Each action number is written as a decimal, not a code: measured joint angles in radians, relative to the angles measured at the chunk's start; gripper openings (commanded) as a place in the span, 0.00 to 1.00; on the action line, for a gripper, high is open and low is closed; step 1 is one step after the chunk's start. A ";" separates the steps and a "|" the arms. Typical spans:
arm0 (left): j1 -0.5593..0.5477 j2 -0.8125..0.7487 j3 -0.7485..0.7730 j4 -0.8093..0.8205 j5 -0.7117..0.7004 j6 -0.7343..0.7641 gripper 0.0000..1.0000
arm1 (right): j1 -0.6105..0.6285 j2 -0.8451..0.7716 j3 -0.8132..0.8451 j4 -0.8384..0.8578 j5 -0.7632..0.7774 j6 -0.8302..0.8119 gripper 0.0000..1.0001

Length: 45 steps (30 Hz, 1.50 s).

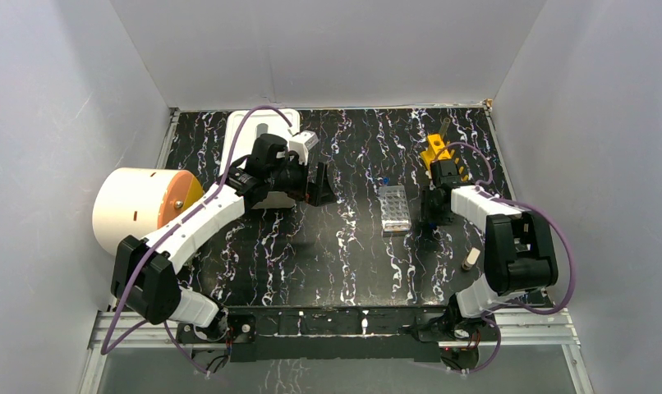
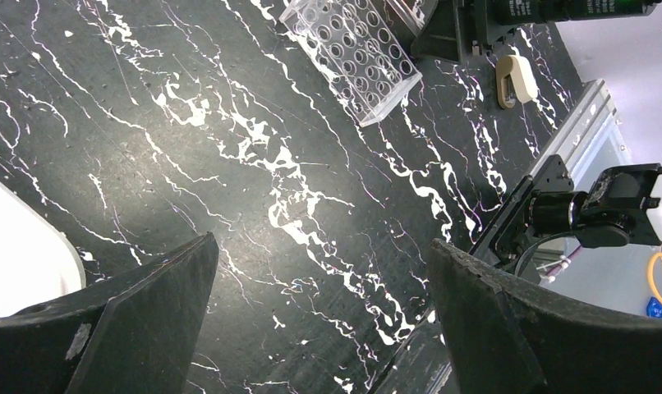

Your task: Organize the chemistry lab equipment

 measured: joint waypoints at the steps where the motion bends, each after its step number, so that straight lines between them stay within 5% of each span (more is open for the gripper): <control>1: 0.000 0.000 0.001 0.000 0.002 0.000 0.98 | 0.000 0.002 0.002 0.002 0.000 -0.002 0.41; 12: 0.000 0.006 0.004 0.000 0.010 -0.013 0.98 | 0.000 0.034 0.024 0.048 -0.008 -0.032 0.20; 22: 0.000 0.032 0.008 0.005 0.008 -0.090 0.98 | 0.000 -0.045 0.017 0.042 -0.084 -0.024 0.20; 29: 0.000 0.150 0.156 -0.003 0.047 -0.171 0.98 | 0.000 -0.259 0.035 0.064 -0.312 -0.037 0.21; 37: 0.000 0.277 0.263 0.128 0.174 -0.398 0.83 | 0.007 -0.331 0.054 0.072 -0.655 -0.060 0.22; 45: -0.036 0.484 0.307 0.224 0.301 -0.576 0.84 | 0.058 -0.317 0.058 0.079 -0.851 -0.091 0.21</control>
